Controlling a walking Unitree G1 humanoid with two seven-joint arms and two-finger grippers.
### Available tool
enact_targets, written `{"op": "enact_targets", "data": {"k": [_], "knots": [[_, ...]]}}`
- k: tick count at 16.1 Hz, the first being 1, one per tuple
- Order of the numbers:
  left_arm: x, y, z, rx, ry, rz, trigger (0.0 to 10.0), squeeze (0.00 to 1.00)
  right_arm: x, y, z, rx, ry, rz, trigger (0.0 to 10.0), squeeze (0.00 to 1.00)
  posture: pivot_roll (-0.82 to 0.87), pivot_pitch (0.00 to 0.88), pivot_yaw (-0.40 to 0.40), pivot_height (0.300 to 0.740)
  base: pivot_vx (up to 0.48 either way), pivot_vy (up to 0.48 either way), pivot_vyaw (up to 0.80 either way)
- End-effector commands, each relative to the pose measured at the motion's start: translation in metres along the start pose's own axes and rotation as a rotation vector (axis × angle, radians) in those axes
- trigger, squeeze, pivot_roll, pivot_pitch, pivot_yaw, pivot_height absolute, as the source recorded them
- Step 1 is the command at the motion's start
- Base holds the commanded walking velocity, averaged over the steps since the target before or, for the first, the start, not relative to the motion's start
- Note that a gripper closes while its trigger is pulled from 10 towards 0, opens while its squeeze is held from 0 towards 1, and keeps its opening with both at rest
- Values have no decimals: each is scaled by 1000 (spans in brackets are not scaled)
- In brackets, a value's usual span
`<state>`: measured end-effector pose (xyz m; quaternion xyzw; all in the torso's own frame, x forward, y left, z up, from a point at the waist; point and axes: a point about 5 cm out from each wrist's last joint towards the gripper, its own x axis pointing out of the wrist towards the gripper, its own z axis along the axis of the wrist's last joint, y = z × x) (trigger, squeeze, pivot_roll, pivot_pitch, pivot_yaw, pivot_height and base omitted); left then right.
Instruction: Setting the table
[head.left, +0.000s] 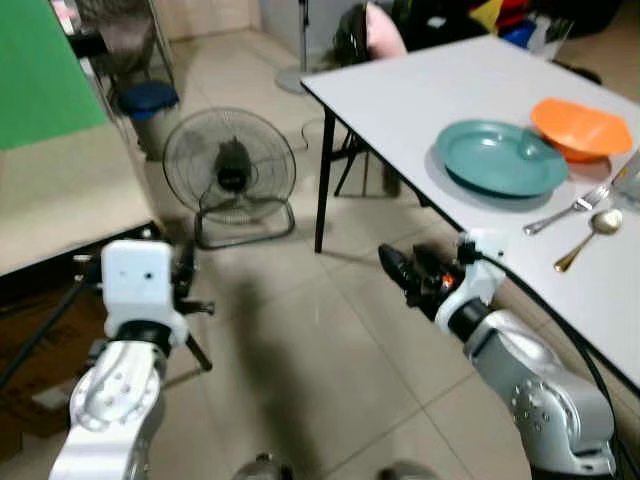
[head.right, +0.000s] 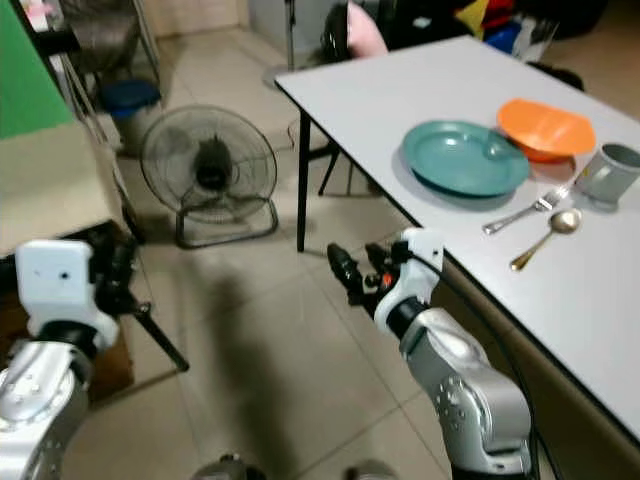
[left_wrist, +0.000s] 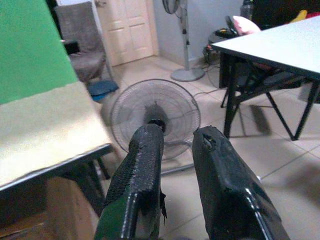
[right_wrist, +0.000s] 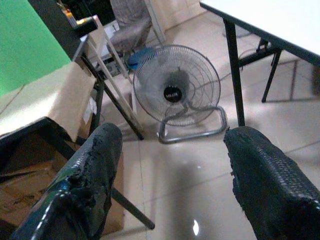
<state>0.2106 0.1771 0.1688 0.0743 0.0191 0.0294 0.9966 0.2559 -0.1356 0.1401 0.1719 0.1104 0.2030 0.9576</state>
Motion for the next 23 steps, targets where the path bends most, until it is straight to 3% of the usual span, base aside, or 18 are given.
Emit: {"op": "enact_targets", "data": {"k": [1,8,13,23], "knots": [[-1,-3,-1,-5,7,-8,10000,0,-2,-4,1,6,4,-18,10000,0,-13,77,35,740,0,409,0],[-1,-1,-1,-5,3,3,10000,0,2,-2,0,7,13,0,10000,0,-8,64,23,740,0,408,0],[-5,2,3,-62,-20,44,10000,0,6,6,-4,-65,66,76,10000,0,1,69,15,740,0,0,0],[-10,5,5,-12,-26,45,10000,0,19,16,-2,-67,63,174,10000,0,19,75,7,740,385,0,800]]}}
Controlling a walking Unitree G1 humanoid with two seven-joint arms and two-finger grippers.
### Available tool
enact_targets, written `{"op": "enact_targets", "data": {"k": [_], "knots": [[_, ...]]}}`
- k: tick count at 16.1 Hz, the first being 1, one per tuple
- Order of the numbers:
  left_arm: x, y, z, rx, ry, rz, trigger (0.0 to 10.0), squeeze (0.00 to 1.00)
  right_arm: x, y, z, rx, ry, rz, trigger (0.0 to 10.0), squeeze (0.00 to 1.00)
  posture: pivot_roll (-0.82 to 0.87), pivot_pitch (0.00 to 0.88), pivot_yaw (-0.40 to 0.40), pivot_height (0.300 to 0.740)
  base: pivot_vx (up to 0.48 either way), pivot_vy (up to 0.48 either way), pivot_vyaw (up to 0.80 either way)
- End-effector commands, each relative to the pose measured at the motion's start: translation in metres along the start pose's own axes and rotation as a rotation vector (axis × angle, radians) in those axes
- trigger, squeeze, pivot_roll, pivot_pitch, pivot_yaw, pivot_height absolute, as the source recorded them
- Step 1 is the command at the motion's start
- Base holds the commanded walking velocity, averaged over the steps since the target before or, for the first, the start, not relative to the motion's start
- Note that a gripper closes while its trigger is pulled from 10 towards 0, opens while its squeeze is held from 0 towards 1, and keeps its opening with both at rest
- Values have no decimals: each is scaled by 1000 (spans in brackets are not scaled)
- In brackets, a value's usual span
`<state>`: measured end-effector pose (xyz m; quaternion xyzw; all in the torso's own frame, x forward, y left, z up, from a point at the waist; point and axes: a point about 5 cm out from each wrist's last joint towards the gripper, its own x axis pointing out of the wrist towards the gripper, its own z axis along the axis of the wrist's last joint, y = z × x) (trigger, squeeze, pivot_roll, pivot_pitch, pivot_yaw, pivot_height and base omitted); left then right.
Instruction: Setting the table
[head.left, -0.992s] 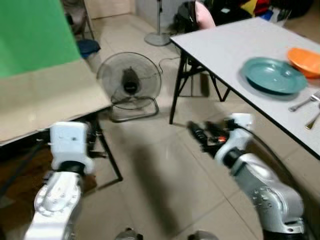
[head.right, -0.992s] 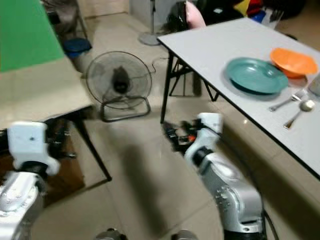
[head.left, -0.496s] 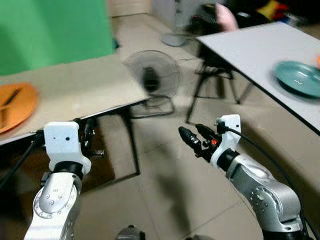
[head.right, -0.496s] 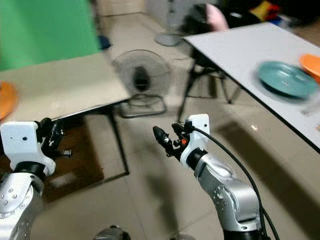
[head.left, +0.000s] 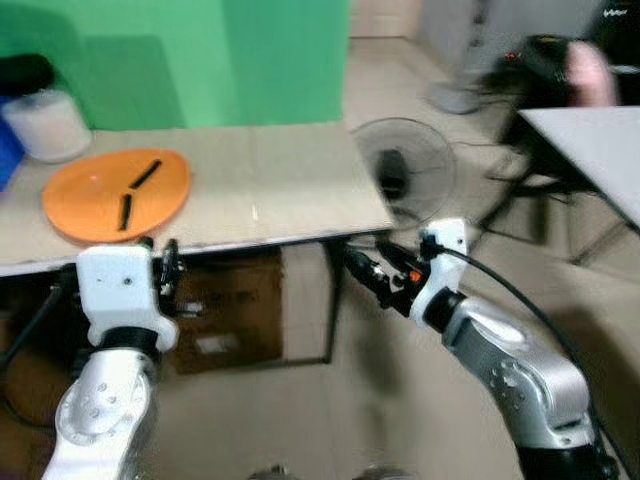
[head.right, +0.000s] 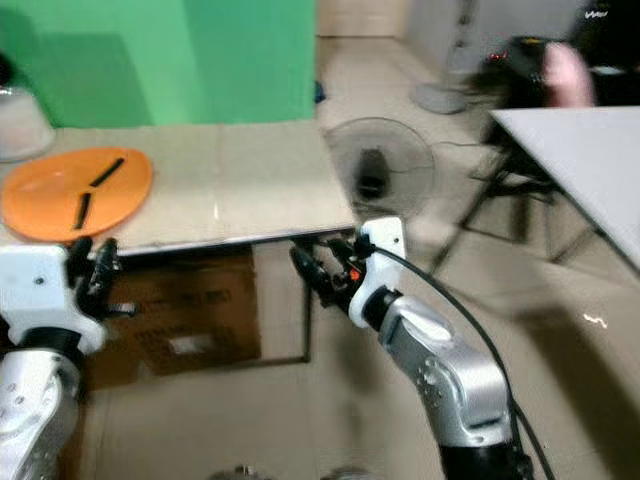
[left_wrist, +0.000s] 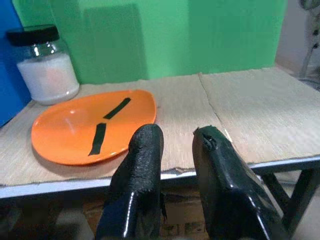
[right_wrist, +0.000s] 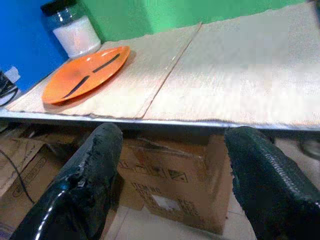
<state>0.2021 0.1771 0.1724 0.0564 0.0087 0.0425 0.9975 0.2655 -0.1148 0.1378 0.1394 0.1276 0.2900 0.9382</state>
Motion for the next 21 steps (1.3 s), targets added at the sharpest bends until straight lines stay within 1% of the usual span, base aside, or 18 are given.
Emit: {"op": "enact_targets", "data": {"k": [1,5,6,9,11,13,14,15,16,17,18,19,20,21], "knots": [[-1,5,3,27,-11,18,10000,0,3,3,4,2,-25,13,10000,0,21,74,7,740,394,0,800],[1,9,5,25,-19,21,10000,0,4,9,6,-11,-27,62,10000,0,18,71,10,740,392,0,800],[1,8,4,21,-15,18,10000,0,5,12,7,-22,-26,83,10000,0,16,69,10,740,390,0,0],[-2,3,1,13,0,9,10000,0,6,13,5,-15,-1,132,10000,0,18,67,0,740,379,0,0],[-4,1,-1,8,10,4,10000,0,8,12,6,-28,12,149,10000,0,20,66,-9,740,356,0,0],[-5,0,-3,10,22,2,10000,0,10,11,11,-18,15,169,10000,0,22,64,-14,740,266,0,0],[-4,0,-4,14,26,-7,10000,0,12,11,12,-29,23,173,10000,0,21,64,-14,740,0,0,0],[-5,-4,-3,0,15,-56,10000,0,18,8,12,-45,56,136,10000,0,16,61,-18,740,0,0,0],[-6,-7,-4,21,19,-103,10000,0,25,3,10,-22,83,74,10000,1000,16,61,-21,740,0,0,0],[-6,-8,-5,35,23,-114,10000,0,27,2,11,-9,88,58,10000,1000,16,61,-23,740,0,0,0],[-6,-8,-5,40,24,-133,10000,0,32,6,14,26,77,78,10000,1000,14,59,-30,740,0,0,0],[-5,-7,-7,65,31,-175,10000,0,40,9,21,69,68,81,10000,1000,14,57,-35,740,0,0,0],[-5,-7,-8,88,37,-188,10000,0,43,9,22,83,71,76,10000,1000,15,56,-38,740,0,0,0],[-3,-6,-8,109,38,-209,10000,0,49,6,20,155,108,29,10000,1000,15,56,-39,740,0,0,0]]}}
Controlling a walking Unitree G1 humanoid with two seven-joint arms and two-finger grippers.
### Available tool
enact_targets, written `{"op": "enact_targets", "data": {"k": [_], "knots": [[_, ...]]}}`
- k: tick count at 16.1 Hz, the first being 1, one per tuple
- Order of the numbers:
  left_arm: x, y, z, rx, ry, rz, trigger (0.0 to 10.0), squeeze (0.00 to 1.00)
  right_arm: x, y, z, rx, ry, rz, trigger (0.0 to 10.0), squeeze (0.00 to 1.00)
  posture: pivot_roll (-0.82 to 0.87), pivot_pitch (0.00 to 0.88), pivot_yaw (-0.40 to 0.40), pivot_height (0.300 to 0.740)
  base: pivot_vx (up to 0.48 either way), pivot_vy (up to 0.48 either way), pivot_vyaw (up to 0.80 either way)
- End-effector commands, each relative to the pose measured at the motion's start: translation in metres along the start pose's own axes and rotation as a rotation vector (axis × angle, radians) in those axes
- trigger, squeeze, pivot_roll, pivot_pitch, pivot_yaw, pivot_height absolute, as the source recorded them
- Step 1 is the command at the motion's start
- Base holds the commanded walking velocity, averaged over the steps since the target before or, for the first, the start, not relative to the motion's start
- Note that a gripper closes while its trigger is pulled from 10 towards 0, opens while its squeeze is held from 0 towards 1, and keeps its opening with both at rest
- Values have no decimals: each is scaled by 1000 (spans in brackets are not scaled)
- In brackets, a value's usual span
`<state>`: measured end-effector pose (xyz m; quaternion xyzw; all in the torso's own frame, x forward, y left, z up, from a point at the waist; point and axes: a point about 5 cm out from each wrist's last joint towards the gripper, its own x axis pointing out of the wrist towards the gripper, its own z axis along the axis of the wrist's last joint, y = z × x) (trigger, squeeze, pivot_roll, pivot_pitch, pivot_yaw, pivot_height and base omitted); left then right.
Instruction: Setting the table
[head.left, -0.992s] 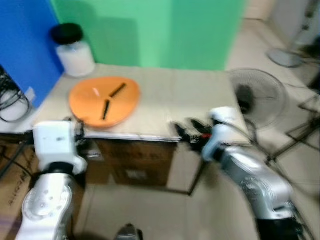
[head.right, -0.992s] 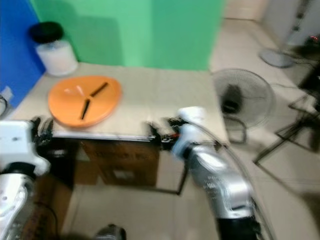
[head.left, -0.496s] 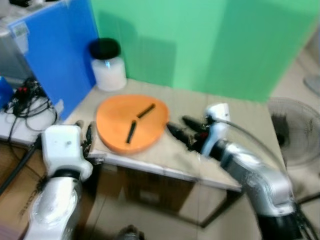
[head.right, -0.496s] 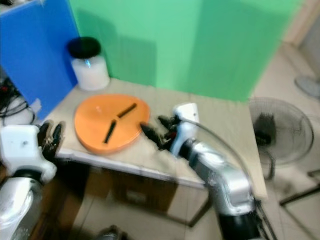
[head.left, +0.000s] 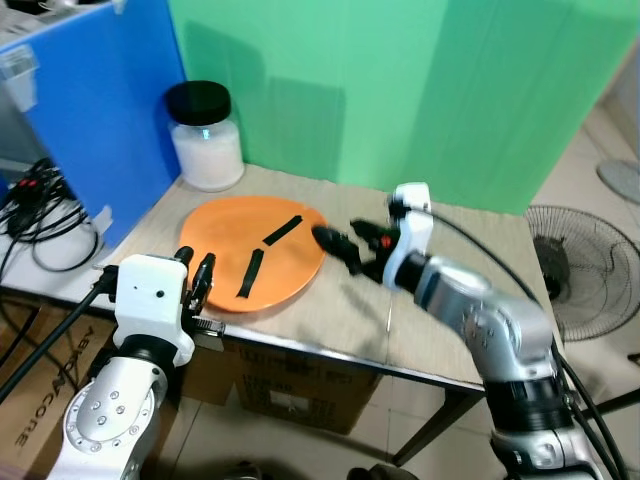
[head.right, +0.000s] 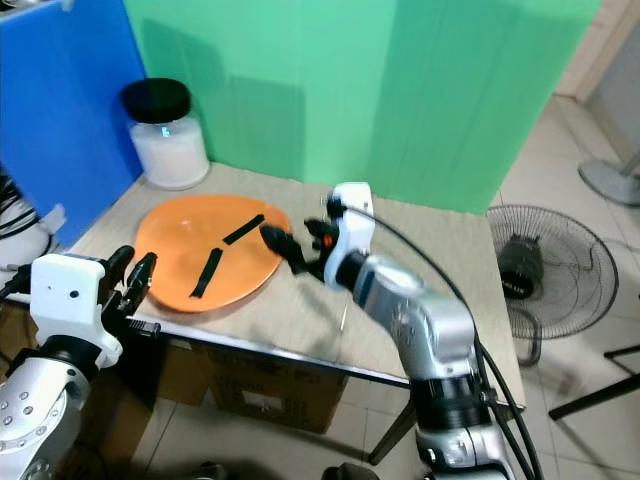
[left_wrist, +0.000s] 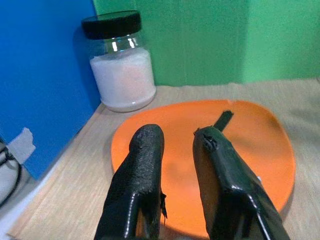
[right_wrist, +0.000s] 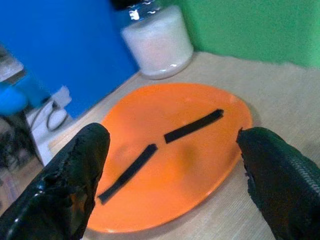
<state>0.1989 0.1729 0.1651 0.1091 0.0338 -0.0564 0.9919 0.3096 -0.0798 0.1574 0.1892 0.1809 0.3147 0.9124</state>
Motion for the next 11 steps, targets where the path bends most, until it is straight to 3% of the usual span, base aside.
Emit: {"op": "enact_targets", "data": {"k": [1,5,6,7,11], "knots": [[2,1,-1,12,1,-21,10000,0,3,-9,-7,63,56,-58,10000,1000,14,53,-38,740,0,0,0],[5,2,2,22,-12,-87,10000,0,23,-11,-13,94,131,-102,10000,1000,17,51,-36,740,0,0,0],[4,0,2,20,-10,-113,10000,0,29,-9,-15,114,150,-98,10000,816,20,53,-34,740,0,0,0],[3,-2,2,13,-8,-137,10000,0,34,-6,-18,128,178,-91,10000,0,20,54,-34,740,0,0,0],[2,-8,1,4,-3,-173,10000,0,42,-5,-27,131,236,-115,10000,0,22,53,-38,740,0,0,0]]}}
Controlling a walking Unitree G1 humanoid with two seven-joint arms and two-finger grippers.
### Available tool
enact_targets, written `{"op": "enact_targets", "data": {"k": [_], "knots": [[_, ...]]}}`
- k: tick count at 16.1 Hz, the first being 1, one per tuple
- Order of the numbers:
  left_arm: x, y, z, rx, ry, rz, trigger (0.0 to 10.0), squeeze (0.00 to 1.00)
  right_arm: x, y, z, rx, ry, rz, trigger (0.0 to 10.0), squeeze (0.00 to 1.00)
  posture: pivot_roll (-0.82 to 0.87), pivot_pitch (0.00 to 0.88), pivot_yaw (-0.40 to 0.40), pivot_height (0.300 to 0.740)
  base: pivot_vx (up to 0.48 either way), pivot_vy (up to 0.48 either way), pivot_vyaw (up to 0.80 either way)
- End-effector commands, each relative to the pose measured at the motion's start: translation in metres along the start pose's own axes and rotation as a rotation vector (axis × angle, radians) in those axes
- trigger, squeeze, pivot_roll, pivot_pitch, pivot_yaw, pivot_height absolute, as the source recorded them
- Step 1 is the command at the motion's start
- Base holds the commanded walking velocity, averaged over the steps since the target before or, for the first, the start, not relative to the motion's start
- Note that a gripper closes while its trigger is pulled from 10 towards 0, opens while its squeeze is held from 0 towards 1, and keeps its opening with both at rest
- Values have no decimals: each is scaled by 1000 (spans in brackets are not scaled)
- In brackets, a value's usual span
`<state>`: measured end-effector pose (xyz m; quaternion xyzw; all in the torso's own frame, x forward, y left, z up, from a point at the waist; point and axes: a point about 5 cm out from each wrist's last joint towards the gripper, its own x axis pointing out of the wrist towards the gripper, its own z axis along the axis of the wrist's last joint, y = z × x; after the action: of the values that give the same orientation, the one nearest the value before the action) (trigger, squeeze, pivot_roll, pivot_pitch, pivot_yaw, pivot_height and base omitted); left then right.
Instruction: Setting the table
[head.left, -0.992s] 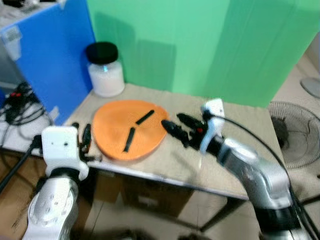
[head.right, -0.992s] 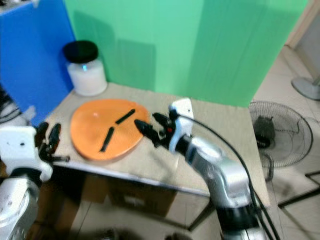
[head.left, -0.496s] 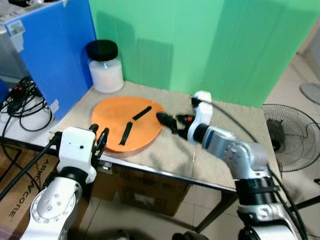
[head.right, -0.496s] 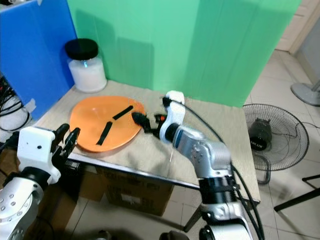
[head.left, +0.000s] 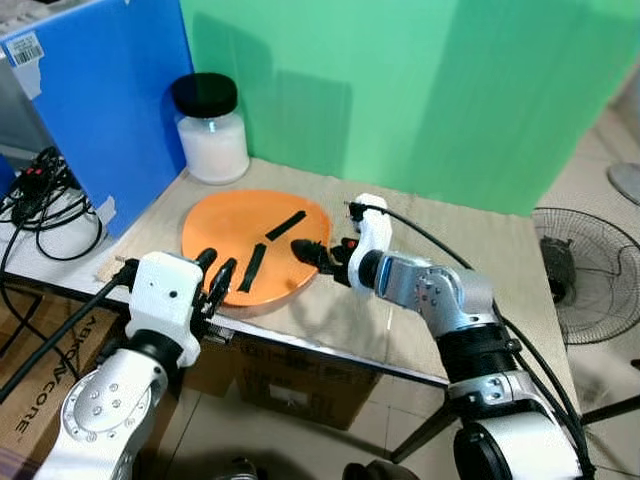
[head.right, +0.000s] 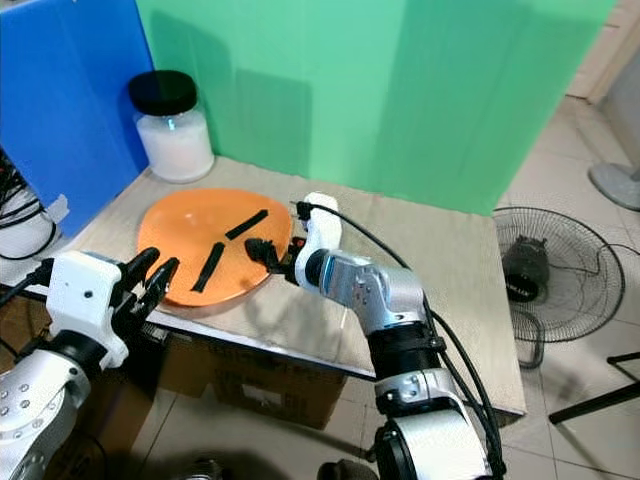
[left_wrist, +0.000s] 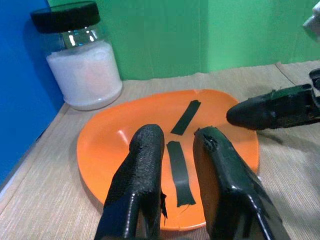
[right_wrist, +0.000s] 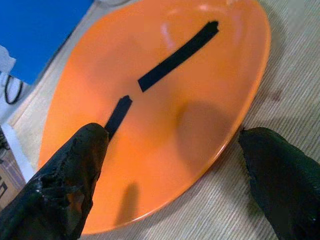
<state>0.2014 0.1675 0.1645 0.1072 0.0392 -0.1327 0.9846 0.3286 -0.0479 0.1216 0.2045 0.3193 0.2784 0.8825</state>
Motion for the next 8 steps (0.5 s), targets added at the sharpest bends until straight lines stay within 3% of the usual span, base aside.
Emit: {"op": "enact_targets", "data": {"k": [1,8], "knots": [[-1,-3,0,-1,3,-23,10000,0,1,-2,3,7,-13,-30,10000,0,23,54,-38,740,0,0,0],[-2,-5,-1,-14,10,-37,10000,0,11,3,-6,215,47,20,10000,0,21,70,-38,740,0,0,0]]}}
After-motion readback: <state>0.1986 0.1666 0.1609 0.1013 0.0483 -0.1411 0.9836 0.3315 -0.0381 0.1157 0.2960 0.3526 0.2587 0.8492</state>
